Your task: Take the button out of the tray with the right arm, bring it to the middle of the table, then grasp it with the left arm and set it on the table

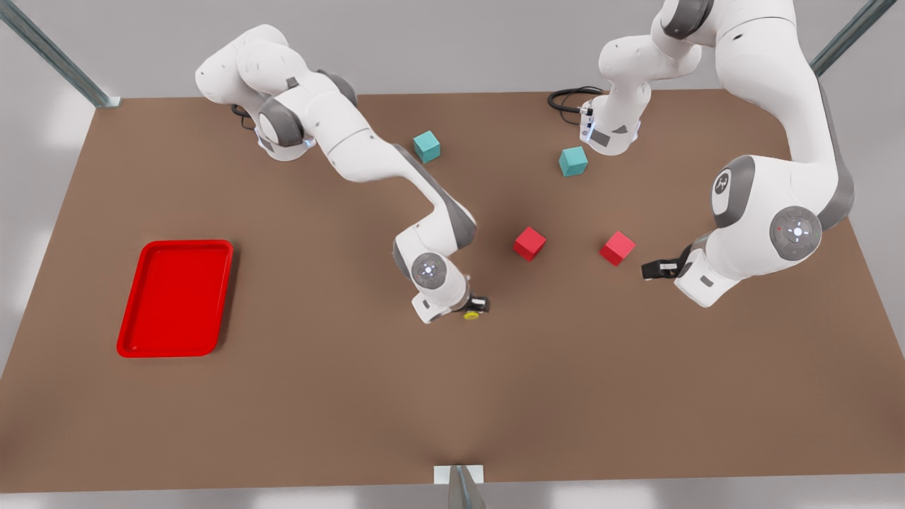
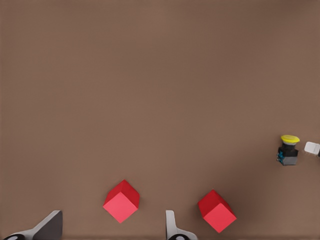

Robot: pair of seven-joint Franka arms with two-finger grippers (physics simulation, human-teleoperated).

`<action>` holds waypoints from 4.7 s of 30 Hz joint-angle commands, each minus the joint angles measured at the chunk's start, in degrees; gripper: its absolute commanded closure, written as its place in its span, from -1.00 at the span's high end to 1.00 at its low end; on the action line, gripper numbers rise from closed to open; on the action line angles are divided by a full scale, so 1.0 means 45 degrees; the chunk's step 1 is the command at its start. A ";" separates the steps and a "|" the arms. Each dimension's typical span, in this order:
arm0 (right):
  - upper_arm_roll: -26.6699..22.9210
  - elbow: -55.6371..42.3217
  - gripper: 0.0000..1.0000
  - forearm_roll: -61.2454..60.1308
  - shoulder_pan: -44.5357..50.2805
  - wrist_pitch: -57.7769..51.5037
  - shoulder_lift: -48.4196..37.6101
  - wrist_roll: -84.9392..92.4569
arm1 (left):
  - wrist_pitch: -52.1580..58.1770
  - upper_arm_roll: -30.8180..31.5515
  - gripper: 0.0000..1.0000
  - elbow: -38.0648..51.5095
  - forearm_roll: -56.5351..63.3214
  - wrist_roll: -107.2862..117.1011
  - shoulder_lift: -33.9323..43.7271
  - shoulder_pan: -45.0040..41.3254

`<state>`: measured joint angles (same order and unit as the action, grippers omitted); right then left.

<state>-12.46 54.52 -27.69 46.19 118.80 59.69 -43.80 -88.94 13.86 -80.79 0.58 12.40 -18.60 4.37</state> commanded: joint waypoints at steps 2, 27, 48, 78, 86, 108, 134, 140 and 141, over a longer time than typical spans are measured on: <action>0.0717 0.0499 1.00 0.0119 -0.1006 -0.0482 -0.0978 -0.2435 | 0.0018 0.0026 1.00 0.0102 -0.0011 0.0017 -0.0007 -0.0034; 0.3121 0.6731 1.00 0.5393 -1.1965 -0.6167 -0.9183 1.0769 | -0.2189 -0.2162 0.99 0.4868 -0.0968 0.7479 -0.7331 -0.8589; 0.3121 0.5715 1.00 0.5393 -1.1847 -0.6343 -0.8363 1.0163 | -0.3712 -0.2201 1.00 0.4809 -0.0948 0.7088 -0.8796 -0.9175; 0.3121 0.5735 1.00 0.5432 -1.1808 -0.6323 -0.8324 1.0144 | -0.4806 -0.2338 0.99 0.5063 -0.0968 0.6307 -0.9675 -0.9312; 0.3121 0.5735 1.00 0.5451 -1.1789 -0.6245 -0.8167 0.9987 | -0.4787 -0.2338 0.00 0.5063 -0.0987 0.6385 -0.9675 -0.9312; 0.3218 0.6672 1.00 0.5881 -1.1867 -0.6030 -0.8617 0.9987 | -0.3830 -0.2318 -0.31 0.5102 -0.1046 0.8240 -0.8796 -0.9234; 0.3257 0.4407 1.00 0.5861 -1.1710 -0.7828 -0.7952 1.0027 | -0.6798 -0.2377 -0.32 0.4868 0.1413 1.4918 -0.7526 -0.9351; 0.3257 0.7610 1.00 0.6076 -1.1750 -0.5991 -1.0335 1.0105 | -0.8498 -0.2396 -0.32 0.4028 0.5809 1.8806 -0.8034 -0.9800; 0.3257 0.7610 1.00 0.6076 -1.1730 -0.6010 -1.0277 1.0105 | -0.8498 -0.2396 -0.32 0.4028 0.6160 1.9255 -0.8112 -0.9917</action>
<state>2.20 88.38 -0.49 -6.61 89.19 13.64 1.38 -122.28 3.05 -62.56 21.86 71.26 -54.93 -40.04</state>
